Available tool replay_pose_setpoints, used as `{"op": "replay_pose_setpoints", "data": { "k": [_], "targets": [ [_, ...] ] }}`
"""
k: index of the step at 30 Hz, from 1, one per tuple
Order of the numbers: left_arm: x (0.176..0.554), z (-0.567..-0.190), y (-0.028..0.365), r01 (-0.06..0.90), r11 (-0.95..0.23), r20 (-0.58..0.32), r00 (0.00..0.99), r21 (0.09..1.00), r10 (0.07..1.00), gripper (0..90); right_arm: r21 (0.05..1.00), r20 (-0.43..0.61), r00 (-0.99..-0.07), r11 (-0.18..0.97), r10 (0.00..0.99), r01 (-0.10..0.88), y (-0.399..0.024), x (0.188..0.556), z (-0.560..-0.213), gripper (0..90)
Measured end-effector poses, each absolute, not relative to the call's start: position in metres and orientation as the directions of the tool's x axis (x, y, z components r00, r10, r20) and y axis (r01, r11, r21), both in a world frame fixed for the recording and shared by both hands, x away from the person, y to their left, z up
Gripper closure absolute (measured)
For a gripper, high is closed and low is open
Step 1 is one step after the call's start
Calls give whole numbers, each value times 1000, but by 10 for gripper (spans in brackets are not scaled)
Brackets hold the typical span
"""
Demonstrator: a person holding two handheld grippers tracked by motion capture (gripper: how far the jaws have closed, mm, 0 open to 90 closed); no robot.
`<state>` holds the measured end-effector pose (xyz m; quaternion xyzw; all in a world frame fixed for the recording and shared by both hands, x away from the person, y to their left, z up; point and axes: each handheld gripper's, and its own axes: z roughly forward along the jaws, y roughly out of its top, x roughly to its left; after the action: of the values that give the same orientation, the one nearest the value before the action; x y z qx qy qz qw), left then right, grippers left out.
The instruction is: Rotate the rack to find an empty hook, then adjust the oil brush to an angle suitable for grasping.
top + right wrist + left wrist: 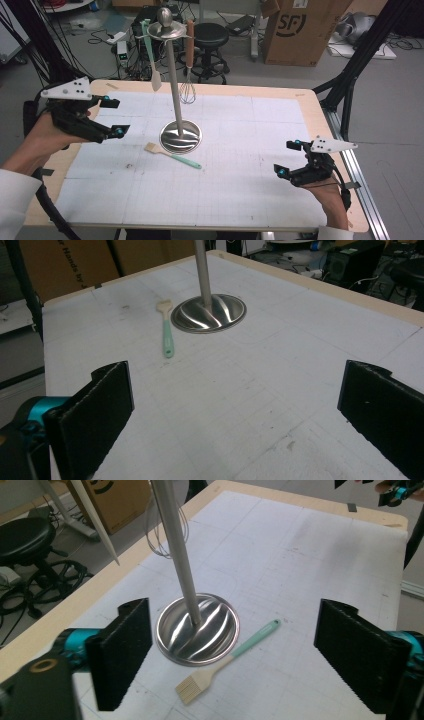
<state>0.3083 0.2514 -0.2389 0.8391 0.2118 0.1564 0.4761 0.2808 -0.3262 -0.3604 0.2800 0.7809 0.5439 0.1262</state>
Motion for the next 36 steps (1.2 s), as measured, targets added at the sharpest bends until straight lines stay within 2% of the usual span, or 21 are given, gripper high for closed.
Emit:
{"op": "replay_pose_setpoints", "data": {
  "k": [7,16,21,25,36],
  "targets": [
    [295,-266,254,202,-423,55,852,883,520,16,922,103,-812,251,575,294,-327,279,-359,4],
    [277,-307,260,197,-338,15,847,920,532,16,926,106,-810,241,577,292,-329,277,-358,4],
    [271,-324,255,174,-344,41,843,923,536,16,929,109,-808,231,578,291,-331,277,-358,5],
    [269,-337,256,181,-334,26,847,925,532,16,930,106,-810,230,577,286,-330,277,-357,5],
    [271,-344,253,200,-348,12,853,916,522,16,935,100,-813,226,574,275,-330,277,-354,4]
  ]
}}
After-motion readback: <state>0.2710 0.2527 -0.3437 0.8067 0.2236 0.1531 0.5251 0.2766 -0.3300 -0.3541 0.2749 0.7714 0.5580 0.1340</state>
